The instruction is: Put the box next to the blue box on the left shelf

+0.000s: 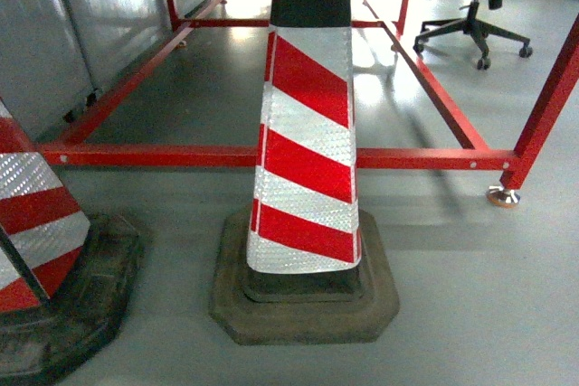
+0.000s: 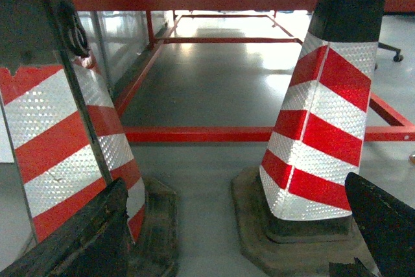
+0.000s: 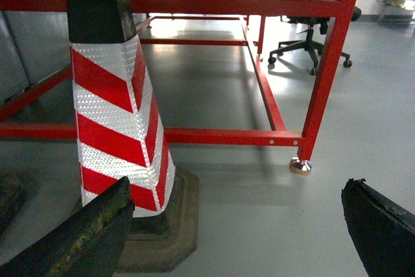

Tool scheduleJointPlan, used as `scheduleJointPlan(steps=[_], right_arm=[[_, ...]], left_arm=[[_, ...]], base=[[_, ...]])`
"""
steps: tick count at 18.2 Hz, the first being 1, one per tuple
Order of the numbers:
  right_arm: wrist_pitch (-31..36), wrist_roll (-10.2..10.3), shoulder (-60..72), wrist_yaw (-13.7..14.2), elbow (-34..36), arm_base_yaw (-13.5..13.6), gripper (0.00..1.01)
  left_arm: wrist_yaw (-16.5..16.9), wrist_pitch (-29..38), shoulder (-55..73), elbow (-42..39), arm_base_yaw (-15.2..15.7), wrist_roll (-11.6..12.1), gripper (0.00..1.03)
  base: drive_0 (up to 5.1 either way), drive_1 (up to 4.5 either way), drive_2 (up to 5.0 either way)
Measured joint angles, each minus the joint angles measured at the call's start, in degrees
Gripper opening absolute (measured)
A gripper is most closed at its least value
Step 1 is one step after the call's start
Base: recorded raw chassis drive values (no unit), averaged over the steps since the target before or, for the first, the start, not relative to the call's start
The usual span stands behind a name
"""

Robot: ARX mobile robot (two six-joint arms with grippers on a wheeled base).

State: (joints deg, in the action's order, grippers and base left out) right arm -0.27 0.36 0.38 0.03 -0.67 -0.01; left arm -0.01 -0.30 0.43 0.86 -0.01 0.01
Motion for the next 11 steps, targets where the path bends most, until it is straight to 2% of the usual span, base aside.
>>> scheduleJointPlan(steps=[11], right_arm=[[0.0,0.0,0.0,0.0,0.0,0.0,0.98]], left_arm=[[0.0,0.0,0.0,0.0,0.0,0.0,0.98]], base=[[0.0,0.0,0.0]])
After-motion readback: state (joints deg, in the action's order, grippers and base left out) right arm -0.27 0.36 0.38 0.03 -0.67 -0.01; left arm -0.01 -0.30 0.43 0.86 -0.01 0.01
